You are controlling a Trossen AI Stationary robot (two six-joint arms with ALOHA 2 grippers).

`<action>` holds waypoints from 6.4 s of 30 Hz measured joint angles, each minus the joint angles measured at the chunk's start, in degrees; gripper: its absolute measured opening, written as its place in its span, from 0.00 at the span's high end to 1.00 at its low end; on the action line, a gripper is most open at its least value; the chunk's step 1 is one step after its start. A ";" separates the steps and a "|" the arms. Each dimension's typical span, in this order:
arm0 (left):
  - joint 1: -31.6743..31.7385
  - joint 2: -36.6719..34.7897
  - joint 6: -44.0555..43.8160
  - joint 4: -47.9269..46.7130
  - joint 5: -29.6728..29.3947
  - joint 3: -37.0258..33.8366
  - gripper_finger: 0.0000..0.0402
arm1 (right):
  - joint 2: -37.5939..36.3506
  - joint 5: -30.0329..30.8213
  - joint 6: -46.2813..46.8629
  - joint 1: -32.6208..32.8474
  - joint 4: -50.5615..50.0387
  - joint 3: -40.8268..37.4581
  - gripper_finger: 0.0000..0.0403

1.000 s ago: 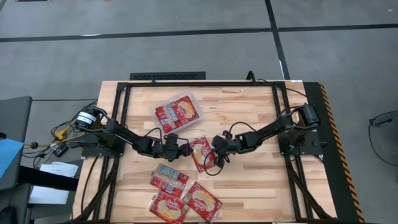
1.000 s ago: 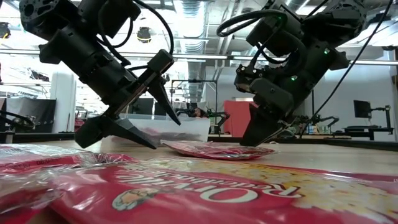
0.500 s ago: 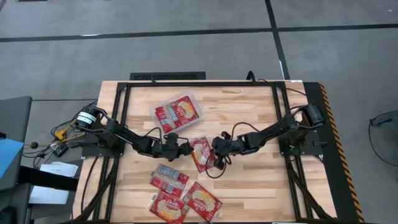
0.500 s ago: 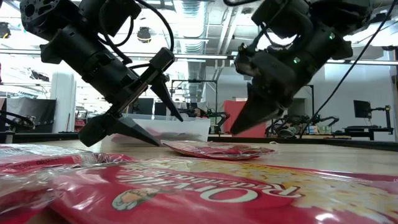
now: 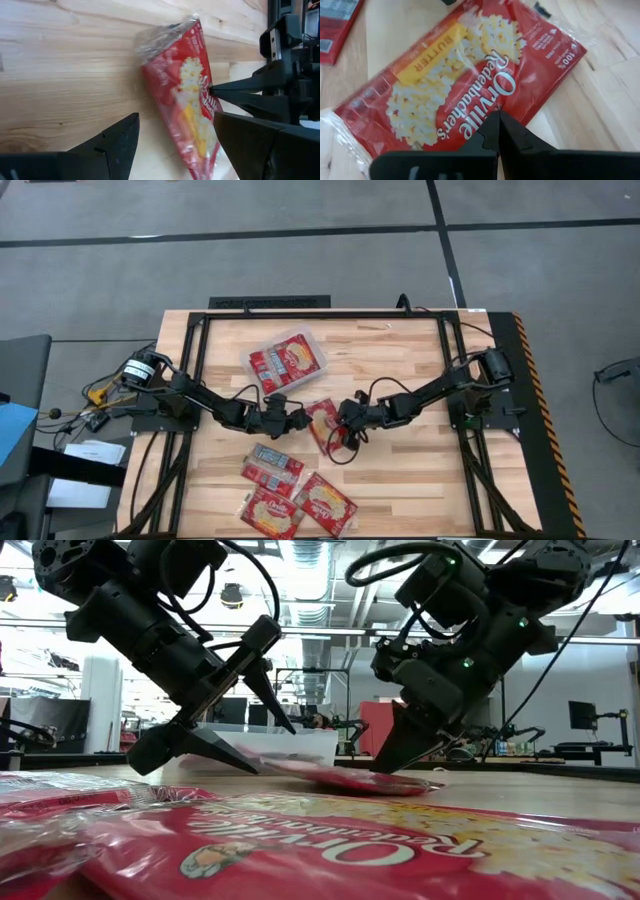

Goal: Sort popcorn bags into baskets
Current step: Put the red popcorn bag into the transparent bin, then put the top red popcorn bag into the transparent bin

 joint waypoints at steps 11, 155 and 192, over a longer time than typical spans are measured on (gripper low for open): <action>-0.45 0.02 -0.02 0.99 0.17 0.07 0.39 | 0.12 -0.48 -0.33 -1.01 0.31 -0.05 0.96; -24.94 -9.41 -20.62 -52.72 8.69 13.99 0.37 | -31.45 -15.03 -20.10 -6.04 -22.31 -0.16 0.89; 5.12 -9.96 17.02 -28.05 22.57 14.01 0.45 | -10.19 -35.52 -25.76 -8.32 4.43 0.06 0.95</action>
